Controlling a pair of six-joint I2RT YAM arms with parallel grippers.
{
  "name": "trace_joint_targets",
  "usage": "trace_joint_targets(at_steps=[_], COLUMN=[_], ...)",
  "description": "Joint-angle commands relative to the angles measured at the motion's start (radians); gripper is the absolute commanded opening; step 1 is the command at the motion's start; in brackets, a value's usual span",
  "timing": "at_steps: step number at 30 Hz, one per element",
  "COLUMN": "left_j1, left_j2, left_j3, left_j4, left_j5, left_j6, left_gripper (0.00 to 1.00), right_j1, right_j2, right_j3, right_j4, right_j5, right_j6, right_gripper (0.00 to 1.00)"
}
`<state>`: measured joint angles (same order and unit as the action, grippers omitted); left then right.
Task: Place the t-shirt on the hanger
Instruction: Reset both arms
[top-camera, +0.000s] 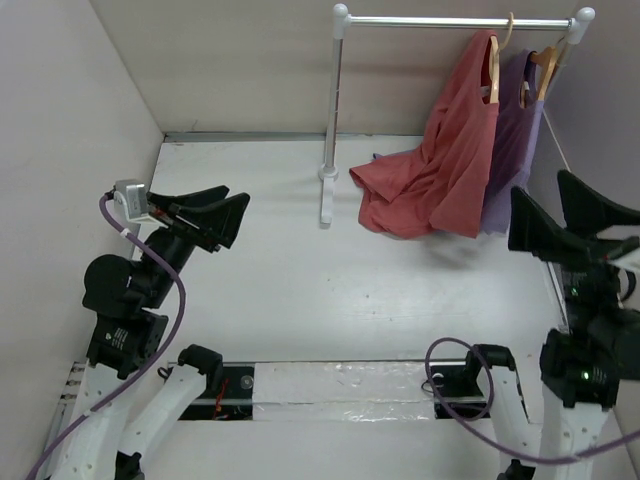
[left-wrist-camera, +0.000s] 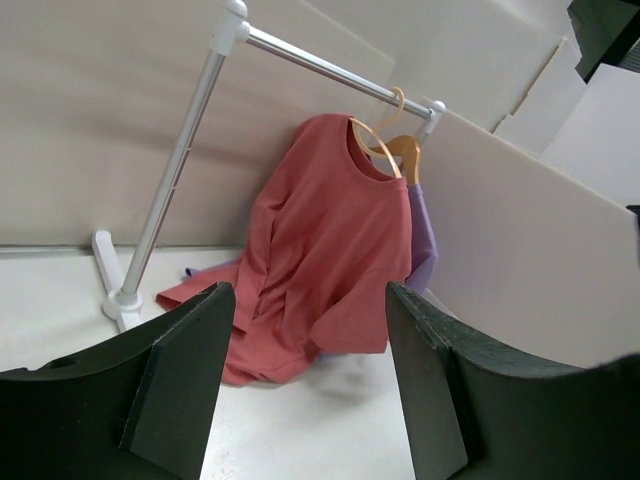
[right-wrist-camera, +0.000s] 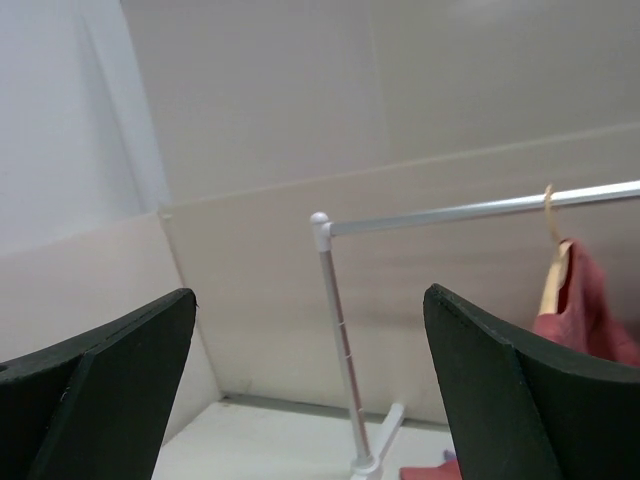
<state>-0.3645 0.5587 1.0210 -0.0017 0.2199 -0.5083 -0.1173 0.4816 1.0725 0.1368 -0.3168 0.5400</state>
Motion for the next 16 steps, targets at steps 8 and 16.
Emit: trace_joint_targets(at_steps=[8, 16], left_j1=[0.002, 0.002], left_j2=[-0.036, -0.034], left_j3=[0.031, 0.042], left_j4=[0.16, 0.151], left_j5=[0.085, 0.111], left_j6=[-0.006, -0.006], left_gripper=[0.58, 0.57], right_j1=[0.036, 0.036], right_j2=[-0.236, -0.212], right_j3=[0.156, 0.125], right_j4=[-0.23, -0.206], right_j5=[0.168, 0.125], right_j6=[-0.196, -0.158], right_gripper=[1.0, 1.0])
